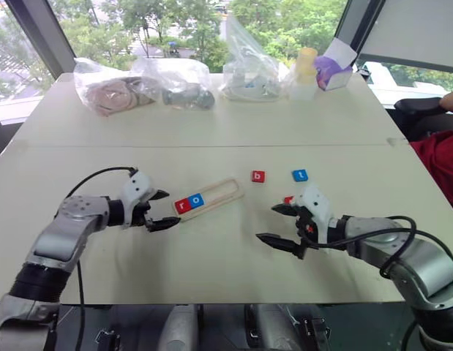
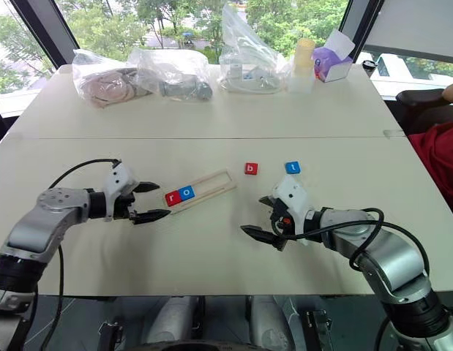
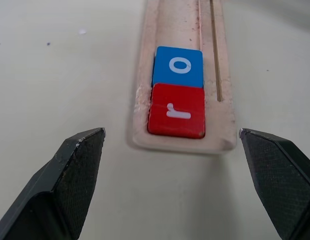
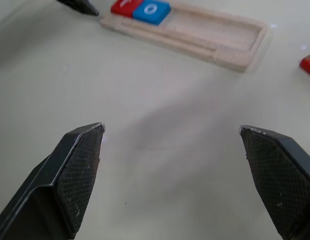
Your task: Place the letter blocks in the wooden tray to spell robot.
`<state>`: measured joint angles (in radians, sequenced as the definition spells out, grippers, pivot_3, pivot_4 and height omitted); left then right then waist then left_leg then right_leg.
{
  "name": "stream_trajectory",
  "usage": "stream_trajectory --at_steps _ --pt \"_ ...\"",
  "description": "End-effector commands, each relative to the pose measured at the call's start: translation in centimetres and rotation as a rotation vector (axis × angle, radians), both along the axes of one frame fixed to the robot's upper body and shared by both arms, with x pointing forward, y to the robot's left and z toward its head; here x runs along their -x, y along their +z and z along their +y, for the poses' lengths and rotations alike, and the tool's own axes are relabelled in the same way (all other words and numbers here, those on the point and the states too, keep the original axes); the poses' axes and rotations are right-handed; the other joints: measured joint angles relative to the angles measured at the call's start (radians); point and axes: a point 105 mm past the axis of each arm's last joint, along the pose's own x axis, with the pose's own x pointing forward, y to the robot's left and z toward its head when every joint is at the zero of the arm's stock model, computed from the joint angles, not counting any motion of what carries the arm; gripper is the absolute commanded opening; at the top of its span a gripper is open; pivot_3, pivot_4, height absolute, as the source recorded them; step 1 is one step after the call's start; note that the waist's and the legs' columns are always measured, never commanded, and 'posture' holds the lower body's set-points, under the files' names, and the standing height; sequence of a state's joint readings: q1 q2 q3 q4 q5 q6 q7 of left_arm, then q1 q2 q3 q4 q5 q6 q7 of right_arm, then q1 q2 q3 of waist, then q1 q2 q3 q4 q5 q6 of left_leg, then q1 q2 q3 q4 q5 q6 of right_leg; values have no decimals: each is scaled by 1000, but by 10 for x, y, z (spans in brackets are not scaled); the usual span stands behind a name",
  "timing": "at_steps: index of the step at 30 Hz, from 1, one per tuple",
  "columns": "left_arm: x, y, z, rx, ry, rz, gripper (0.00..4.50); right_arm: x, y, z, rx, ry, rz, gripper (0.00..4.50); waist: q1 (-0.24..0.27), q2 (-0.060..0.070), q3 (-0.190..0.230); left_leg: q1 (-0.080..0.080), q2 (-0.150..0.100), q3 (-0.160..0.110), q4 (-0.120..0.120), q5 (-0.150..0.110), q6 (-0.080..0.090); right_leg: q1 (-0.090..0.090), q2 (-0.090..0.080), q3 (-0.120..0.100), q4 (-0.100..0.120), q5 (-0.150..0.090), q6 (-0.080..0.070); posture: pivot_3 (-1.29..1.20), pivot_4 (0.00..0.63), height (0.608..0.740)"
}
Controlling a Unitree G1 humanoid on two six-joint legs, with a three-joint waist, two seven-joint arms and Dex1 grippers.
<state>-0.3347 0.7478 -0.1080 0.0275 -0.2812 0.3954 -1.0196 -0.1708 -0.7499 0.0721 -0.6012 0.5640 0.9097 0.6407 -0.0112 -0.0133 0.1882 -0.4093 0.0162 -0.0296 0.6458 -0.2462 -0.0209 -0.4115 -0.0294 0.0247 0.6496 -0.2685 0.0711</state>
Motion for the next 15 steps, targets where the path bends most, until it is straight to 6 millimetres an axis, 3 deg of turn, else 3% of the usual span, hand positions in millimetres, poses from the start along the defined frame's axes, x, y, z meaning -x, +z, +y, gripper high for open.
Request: stream_trajectory --at_steps 1,10,14,15 --pt "-5 -2 -8 -22 -38 -37 4500 5 11 7 -9 21 -58 4459 0 0 0 0 0 0 0 0 0 0 0 0 0 0 0 0 150 740" --pt "-4 -31 -28 -54 -89 6 4500 5 9 8 -5 5 -65 4459 4 1 -1 2 0 0 2 0 0 3 0 0 1 0 0 0 150 740" --pt "-2 -32 -32 7 -88 41 3228 4 8 6 1 -4 -67 4500 5 1 -2 2 -1 0 3 0 0 4 0 0 0 0 0 0 150 740" --pt "-2 -32 -31 2 -87 36 3121 4 8 4 3 -7 -67 4500 5 1 -2 2 -1 0 3 0 0 4 0 0 0 0 1 0 150 740"
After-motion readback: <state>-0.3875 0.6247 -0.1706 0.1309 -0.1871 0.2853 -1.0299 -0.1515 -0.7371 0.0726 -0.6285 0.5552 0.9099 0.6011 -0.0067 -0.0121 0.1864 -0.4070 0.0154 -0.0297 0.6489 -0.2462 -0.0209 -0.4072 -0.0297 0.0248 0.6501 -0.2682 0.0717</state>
